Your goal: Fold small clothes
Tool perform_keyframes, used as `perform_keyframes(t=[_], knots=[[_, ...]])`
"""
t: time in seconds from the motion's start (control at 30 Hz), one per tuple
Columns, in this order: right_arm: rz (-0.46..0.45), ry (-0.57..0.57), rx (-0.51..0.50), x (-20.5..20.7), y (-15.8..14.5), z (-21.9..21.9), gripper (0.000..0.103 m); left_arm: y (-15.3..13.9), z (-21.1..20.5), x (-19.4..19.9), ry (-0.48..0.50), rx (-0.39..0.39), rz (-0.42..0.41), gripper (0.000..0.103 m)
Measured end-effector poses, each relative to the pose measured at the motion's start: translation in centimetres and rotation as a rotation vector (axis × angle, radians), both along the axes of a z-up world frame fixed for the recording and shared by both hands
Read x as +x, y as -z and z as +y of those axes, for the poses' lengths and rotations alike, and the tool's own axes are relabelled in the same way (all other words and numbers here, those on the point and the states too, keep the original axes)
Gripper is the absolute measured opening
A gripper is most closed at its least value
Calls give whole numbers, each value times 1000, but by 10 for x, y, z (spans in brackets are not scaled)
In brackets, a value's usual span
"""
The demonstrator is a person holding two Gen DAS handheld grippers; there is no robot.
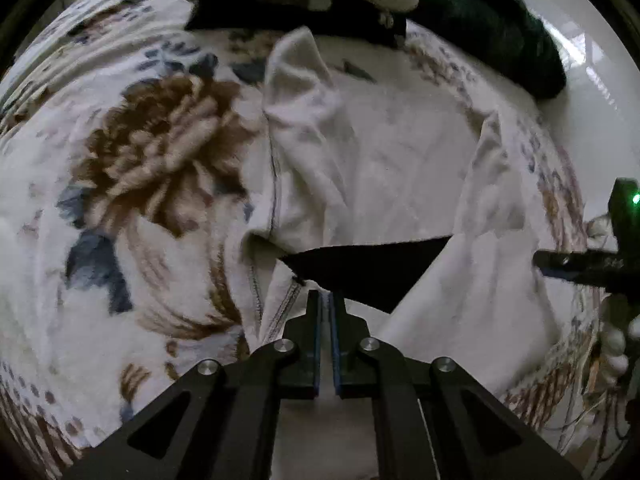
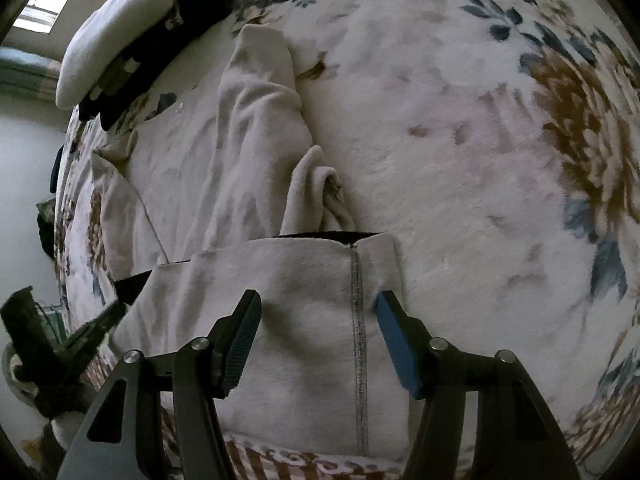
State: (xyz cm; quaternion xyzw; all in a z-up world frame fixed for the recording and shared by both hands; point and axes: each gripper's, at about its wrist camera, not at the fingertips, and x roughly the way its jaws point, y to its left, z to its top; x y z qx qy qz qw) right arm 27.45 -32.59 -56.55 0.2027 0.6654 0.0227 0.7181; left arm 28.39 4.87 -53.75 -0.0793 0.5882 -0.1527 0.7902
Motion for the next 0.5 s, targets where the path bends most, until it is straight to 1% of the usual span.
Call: perform_keyframes(t=[0.07, 0.13, 0.23, 0.27, 0.33, 0.37, 0.4, 0.5], knots=[[-8, -10, -12, -1, 1, 2, 62, -7, 11, -5, -42, -39, -4, 2], [-5, -16, -27, -1, 4, 3, 59, -13, 22, -7, -86, -67, -9, 2], [2, -11, -52, -1, 8, 3, 57, -16, 39, -5, -156, -122, 6, 1], [4, -8, -67, -1, 10, 3, 54, -17, 43, -3, -176, -115, -3, 1], [4, -3, -90, -1, 11, 3, 38, -18, 49, 0, -201, -112, -12, 1], [1, -1, -107, -1, 12, 3, 24, -18, 54, 2, -217, -112, -14, 1], [0, 2, -117, -1, 12, 3, 19, -18, 55, 3, -225, -113, -15, 1], [-16, -1, -142, -2, 8, 3, 12, -13, 57, 8, -238, -101, -13, 1]])
